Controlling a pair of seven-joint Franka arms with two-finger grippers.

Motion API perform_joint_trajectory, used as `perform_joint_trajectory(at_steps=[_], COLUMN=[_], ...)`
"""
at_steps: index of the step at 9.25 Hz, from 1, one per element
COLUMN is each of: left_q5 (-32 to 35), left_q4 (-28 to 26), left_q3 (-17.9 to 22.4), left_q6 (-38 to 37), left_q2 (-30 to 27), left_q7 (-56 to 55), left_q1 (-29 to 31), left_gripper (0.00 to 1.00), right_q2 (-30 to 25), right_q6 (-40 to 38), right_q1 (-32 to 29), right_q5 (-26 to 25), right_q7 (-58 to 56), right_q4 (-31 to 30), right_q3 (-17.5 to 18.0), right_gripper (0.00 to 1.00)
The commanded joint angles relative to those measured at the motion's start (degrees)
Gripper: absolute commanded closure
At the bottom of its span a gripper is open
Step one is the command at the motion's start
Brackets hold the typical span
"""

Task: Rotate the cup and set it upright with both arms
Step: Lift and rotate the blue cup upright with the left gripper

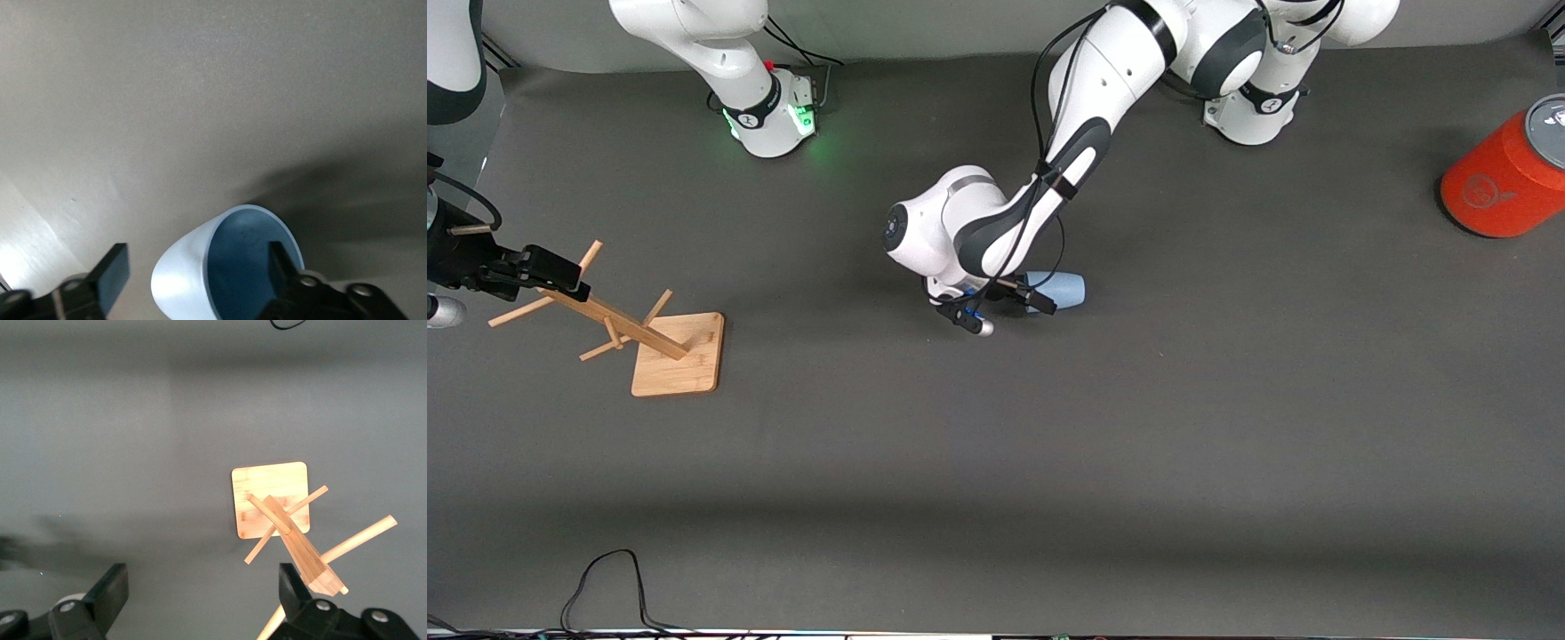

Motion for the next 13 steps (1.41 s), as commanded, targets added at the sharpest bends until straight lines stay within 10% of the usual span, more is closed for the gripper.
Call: perform_joint_trajectory(at_steps=[1,2,13], left_q5=[0.4,0.7,-5.2], left_q4=[-0.7,-0.7,4.6], left_q3=[0.5,0.5,5.4], left_q6=[-1.1,-1.1,-2.0], left_q2=[-0.8,-0.8,-12.7], left_q7=[3.9,3.9,-11.7], left_q1=[-0.3,-0.3,5.1], left_gripper=[0.82,1.00,1.00], right_q2=[-1.1,-1.1,-1.0], right_q6=[0.2,0.2,0.4], right_q1=[0.4,0.4,0.5], right_q5=[0.0,-0.1,-0.1], right_q7=[-2.6,-2.8,-2.7], right_q4=[-0.6,-0.7,-0.7], right_q3=[-0.5,-0.5,-0.5], right_gripper=[0.00,0.00,0.00])
